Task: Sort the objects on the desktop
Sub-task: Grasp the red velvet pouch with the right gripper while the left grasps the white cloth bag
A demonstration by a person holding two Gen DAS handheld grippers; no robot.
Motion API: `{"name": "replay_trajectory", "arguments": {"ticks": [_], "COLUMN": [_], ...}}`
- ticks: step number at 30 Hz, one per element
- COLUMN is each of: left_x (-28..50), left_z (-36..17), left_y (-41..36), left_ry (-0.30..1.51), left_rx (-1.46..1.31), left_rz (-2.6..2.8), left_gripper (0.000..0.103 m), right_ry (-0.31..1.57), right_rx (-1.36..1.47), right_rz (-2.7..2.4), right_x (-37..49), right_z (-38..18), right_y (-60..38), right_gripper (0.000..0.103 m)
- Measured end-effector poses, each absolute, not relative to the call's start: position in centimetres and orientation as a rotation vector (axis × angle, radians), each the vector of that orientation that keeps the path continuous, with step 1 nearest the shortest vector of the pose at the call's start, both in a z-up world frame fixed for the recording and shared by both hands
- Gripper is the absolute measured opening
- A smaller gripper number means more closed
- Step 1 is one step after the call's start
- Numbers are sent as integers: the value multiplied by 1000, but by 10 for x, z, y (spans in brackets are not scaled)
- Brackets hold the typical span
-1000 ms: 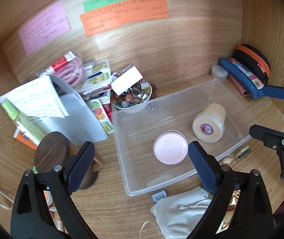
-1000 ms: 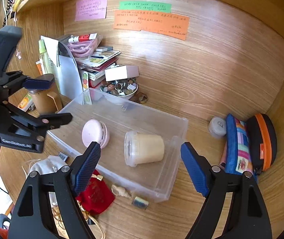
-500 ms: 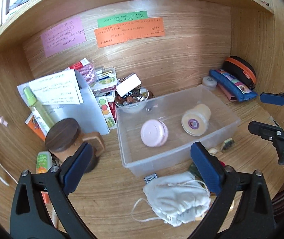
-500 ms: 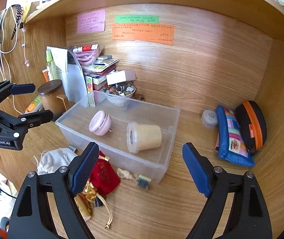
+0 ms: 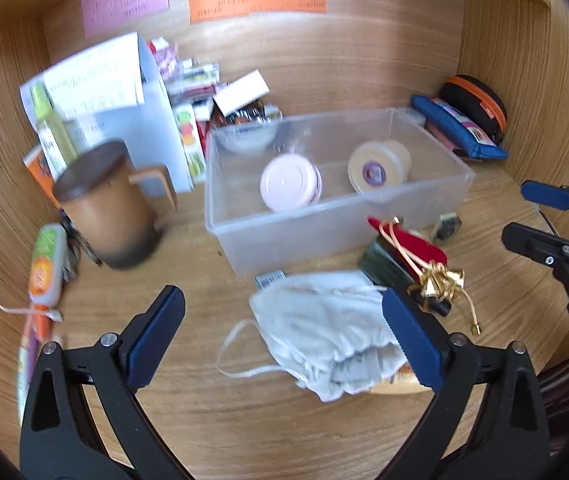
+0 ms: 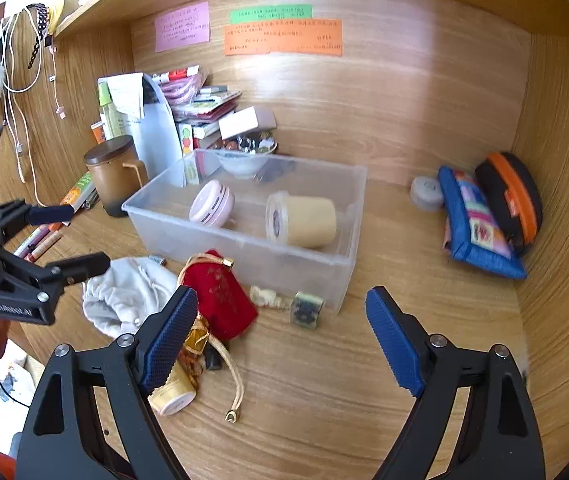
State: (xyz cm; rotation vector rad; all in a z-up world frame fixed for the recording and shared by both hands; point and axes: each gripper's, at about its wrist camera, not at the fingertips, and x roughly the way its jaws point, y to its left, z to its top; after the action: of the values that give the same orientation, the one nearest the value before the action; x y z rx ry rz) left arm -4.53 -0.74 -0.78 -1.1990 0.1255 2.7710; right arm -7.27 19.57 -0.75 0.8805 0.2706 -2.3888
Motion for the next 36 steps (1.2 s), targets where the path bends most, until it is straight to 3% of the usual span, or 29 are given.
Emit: {"name": "replay_trajectory", "arguments": {"ticks": [26,31,32,36], "left_x": [-64,-70,-70,-71], "left_z": [-66,-70,-70,-70], "left_y": [-14,-15,-14,-10], "left_ry": [-221,-238,-235,-213], "left_rx": [-1358,-1364,-1362,-1349], "left_rz": [2643,2640,2643,2633], "left_gripper": [102,102,102,90], "right_ry": [184,164,161,178], "right_rx": [1037,1054,1062,1047], "right_rz": [-2210,-2185,-2174,-2181], "right_x": [-89,-95,-96,-97], "right_z": [-62,-64,-65,-67], "right_y": [152,148,147,144], "right_gripper": [83,73,65,57]}}
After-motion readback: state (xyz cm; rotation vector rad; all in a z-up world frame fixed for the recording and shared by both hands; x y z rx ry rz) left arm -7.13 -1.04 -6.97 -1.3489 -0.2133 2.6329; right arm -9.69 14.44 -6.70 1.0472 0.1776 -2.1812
